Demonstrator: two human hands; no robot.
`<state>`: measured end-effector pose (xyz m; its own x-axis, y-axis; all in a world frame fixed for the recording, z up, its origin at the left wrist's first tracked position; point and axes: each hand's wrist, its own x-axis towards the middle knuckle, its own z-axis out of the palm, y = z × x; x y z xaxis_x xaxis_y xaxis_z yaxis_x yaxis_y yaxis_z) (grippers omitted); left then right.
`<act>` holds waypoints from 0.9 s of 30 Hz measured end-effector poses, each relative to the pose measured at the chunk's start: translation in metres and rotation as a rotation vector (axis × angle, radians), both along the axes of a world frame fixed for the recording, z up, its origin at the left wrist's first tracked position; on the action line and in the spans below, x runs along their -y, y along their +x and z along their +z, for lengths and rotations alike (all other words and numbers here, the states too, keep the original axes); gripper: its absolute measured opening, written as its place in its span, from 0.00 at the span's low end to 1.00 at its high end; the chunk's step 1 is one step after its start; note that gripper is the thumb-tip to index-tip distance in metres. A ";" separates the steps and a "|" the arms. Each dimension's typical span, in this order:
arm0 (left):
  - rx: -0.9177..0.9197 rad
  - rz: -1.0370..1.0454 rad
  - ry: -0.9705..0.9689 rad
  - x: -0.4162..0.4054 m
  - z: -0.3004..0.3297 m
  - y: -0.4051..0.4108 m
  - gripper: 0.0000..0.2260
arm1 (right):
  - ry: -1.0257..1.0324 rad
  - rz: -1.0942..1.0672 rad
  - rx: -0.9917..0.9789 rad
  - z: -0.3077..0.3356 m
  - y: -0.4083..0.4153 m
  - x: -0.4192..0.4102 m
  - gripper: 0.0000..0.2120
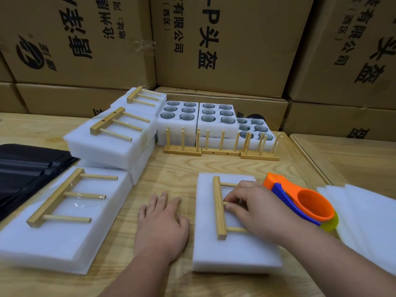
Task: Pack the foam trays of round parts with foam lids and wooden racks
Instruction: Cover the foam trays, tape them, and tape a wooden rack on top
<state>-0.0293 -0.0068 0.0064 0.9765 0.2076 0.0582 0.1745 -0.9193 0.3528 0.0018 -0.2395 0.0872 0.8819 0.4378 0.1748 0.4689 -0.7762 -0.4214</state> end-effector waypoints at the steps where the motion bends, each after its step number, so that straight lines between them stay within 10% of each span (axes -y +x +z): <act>1: 0.001 -0.001 0.002 0.000 0.000 0.000 0.28 | -0.004 -0.002 0.001 0.000 0.000 0.001 0.05; 16: -0.006 -0.002 -0.015 -0.001 0.000 -0.002 0.28 | 0.158 -0.290 0.114 0.013 0.010 0.049 0.07; 21: -0.009 -0.004 -0.015 -0.002 -0.001 -0.002 0.28 | -0.153 -0.690 -0.026 0.020 0.016 0.085 0.19; 27: -0.011 -0.003 -0.002 -0.001 -0.002 -0.001 0.29 | -0.536 -0.642 -0.216 0.011 0.007 0.092 0.28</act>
<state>-0.0302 -0.0055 0.0045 0.9776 0.2052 0.0473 0.1759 -0.9191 0.3527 0.0084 -0.3313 0.0979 0.9769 -0.1814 -0.1127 -0.1770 -0.9831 0.0478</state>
